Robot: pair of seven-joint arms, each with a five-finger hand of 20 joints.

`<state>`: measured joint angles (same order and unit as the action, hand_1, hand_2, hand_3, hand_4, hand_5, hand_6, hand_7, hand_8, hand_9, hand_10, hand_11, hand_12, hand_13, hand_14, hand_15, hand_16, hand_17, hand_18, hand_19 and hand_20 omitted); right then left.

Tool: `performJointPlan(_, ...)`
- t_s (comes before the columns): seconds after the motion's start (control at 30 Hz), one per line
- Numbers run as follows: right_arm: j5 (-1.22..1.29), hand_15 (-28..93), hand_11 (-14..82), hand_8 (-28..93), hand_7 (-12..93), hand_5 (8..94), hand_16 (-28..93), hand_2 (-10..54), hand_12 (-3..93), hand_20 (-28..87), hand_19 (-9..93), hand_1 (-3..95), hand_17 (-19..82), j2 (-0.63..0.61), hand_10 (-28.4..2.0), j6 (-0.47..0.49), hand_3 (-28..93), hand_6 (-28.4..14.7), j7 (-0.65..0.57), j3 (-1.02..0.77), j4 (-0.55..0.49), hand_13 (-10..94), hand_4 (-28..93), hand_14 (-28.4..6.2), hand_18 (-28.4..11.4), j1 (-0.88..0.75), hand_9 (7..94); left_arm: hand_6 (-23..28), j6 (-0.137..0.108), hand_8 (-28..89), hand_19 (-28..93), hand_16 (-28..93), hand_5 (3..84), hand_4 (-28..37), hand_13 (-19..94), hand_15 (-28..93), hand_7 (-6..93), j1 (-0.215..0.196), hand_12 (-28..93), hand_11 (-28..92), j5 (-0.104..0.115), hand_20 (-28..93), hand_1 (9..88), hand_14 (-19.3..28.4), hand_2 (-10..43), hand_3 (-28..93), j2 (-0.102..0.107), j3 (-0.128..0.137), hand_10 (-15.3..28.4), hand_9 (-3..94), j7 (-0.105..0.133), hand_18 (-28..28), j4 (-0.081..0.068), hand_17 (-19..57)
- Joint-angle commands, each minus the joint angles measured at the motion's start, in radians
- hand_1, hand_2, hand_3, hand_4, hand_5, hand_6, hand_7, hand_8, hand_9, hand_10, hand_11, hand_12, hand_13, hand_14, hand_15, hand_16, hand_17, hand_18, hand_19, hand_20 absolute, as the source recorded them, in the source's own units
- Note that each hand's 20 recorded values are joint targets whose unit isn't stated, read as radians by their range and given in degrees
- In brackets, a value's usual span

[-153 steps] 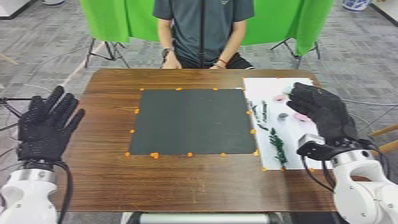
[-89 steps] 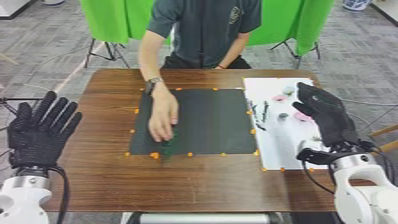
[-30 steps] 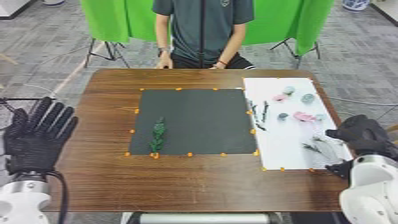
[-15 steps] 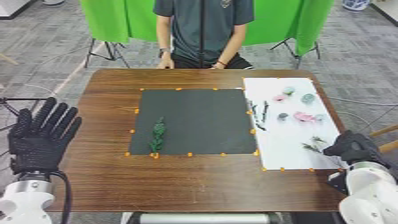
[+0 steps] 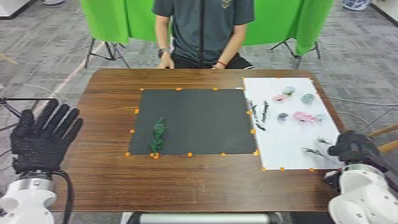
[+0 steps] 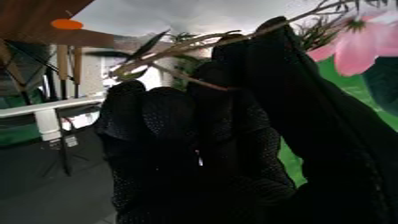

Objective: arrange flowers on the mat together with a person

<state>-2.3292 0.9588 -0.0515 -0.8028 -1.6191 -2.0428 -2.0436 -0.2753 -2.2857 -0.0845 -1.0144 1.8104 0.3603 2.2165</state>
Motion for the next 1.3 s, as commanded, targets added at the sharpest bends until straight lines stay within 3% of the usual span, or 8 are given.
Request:
performJointPlan(0.03, 0.114, 75, 52.3, 12, 61, 60.5, 49, -9.5, 63.9, 42, 88, 52.5, 37, -0.011, -12.2, 0.025, 72, -1.5, -0.066, -0.024, -0.087, 58, -26, -17.4, -22.7, 0.008, 64.0, 7.7, -0.008, -10, 33, -5, 46.2, -28.3, 30, 30, 12.4, 0.001, 8, 20, 0.020, 13, 29.2, 15.1, 16.6, 65, 0.000, -0.003, 14.6, 39.3, -0.012, 13.3, -0.002, -4.5)
performJointPlan(0.1, 0.180, 76, 52.5, 13, 61, 60.5, 49, -9.5, 64.2, 42, 88, 52.5, 37, -0.014, -12.3, 0.024, 72, -1.6, -0.047, -0.032, -0.099, 59, -25, -17.5, -22.8, 0.017, 64.0, 7.7, -0.007, -10, 33, -6, 46.3, -28.3, 30, 30, 12.5, 0.013, 8, 20, 0.025, 13, 28.9, 15.2, 16.7, 65, 0.006, -0.004, 14.6, 39.3, -0.013, 13.3, -0.007, -4.4)
performJointPlan(0.2, 0.227, 76, 52.4, 13, 61, 60.4, 49, -9.5, 64.4, 41, 88, 52.8, 37, -0.029, -12.3, 0.006, 71, -2.0, -0.041, -0.018, -0.101, 59, -25, -17.6, -22.8, 0.046, 64.0, 7.8, 0.012, -10, 33, -6, 46.3, -28.3, 31, 30, 12.5, 0.026, 8, 20, 0.056, 13, 29.0, 15.1, 16.7, 65, 0.016, -0.004, 14.7, 39.3, -0.006, 13.3, -0.015, -4.5)
performJointPlan(0.27, 0.235, 76, 52.3, 13, 61, 60.4, 49, -9.5, 64.4, 41, 88, 52.8, 37, -0.033, -12.4, -0.007, 71, -2.1, -0.029, -0.010, -0.114, 59, -25, -17.5, -22.8, 0.059, 64.0, 7.8, 0.007, -10, 33, -6, 46.3, -28.3, 30, 31, 12.5, 0.030, 8, 20, 0.038, 13, 29.1, 15.2, 16.8, 65, 0.022, -0.008, 14.7, 39.3, -0.016, 13.3, -0.017, -4.5)
performJointPlan(0.5, 0.342, 75, 52.1, 13, 61, 60.2, 49, -9.5, 64.8, 41, 88, 52.8, 37, -0.033, -12.3, -0.003, 72, -2.3, 0.023, 0.064, -0.151, 58, -26, -17.5, -22.5, 0.160, 63.7, 7.7, 0.015, -10, 33, -6, 46.2, -28.3, 30, 31, 12.5, 0.022, 8, 20, 0.040, 13, 28.9, 15.2, 16.9, 65, 0.024, -0.007, 14.8, 39.3, -0.012, 13.3, -0.005, -4.5)
performJointPlan(0.83, 0.314, 76, 52.0, 13, 61, 60.1, 49, -9.5, 64.0, 40, 89, 53.3, 37, 0.070, -12.3, 0.020, 72, -2.3, 0.014, 0.329, -0.130, 59, -26, -17.3, -22.7, 0.376, 63.9, 7.7, -0.001, -10, 33, -6, 46.2, -28.3, 30, 31, 12.5, 0.020, 8, 20, 0.045, 13, 28.9, 15.3, 16.9, 65, 0.039, -0.008, 14.8, 39.2, -0.011, 13.3, 0.003, -4.5)
performJointPlan(0.93, 0.299, 76, 52.1, 13, 61, 60.3, 49, -9.5, 63.8, 40, 89, 53.3, 37, 0.091, -12.4, 0.019, 72, -2.3, 0.018, 0.405, -0.136, 59, -26, -17.6, -22.8, 0.415, 64.0, 7.7, -0.016, -10, 33, -6, 46.2, -28.3, 30, 31, 12.6, 0.037, 8, 20, -0.003, 13, 28.7, 15.2, 16.9, 65, 0.044, -0.018, 14.8, 39.2, -0.032, 13.3, -0.002, -4.5)
performJointPlan(1.3, 0.204, 76, 52.4, 13, 61, 60.7, 48, -9.5, 63.1, 39, 90, 53.4, 38, 0.210, -12.7, -0.009, 72, -2.6, 0.045, 0.687, -0.045, 60, -26, -17.9, -23.4, 0.525, 64.7, 7.8, -0.010, -10, 33, -7, 46.0, -28.3, 31, 29, 12.3, 0.049, 8, 20, -0.002, 13, 28.7, 14.5, 17.0, 65, 0.041, -0.051, 14.9, 39.0, -0.066, 13.1, -0.009, -4.3)
